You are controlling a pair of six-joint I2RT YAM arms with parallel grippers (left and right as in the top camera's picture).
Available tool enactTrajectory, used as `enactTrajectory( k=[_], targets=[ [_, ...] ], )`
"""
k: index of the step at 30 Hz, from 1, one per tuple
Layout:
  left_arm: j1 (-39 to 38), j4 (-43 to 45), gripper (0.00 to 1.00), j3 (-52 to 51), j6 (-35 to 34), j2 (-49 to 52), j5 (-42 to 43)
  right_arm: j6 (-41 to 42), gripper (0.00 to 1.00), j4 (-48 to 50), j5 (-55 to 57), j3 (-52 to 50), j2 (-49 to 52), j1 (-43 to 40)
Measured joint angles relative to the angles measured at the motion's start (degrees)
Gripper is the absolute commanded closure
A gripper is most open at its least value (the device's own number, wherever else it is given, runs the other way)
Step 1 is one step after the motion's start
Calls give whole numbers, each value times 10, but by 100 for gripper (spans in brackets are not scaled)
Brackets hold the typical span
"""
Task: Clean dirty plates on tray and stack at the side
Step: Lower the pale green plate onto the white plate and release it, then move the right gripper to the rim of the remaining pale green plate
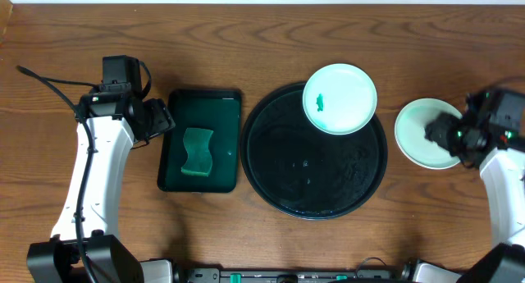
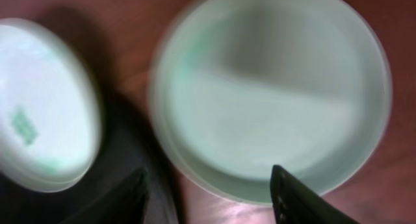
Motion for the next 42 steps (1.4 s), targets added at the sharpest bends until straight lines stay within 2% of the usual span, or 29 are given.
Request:
enactTrajectory(
  k=[7,15,27,42],
  targets=[
    [0,0,20,0,0,0,0,-76,37,-67,3,137,-2,118],
    [0,0,20,0,0,0,0,-117,30,-60,24,163,5,192],
    [0,0,20,0,0,0,0,-124,29,-42,18,163,117,205],
    [0,0,20,0,0,0,0,-125,28,-34,16,163,149,217]
  ],
)
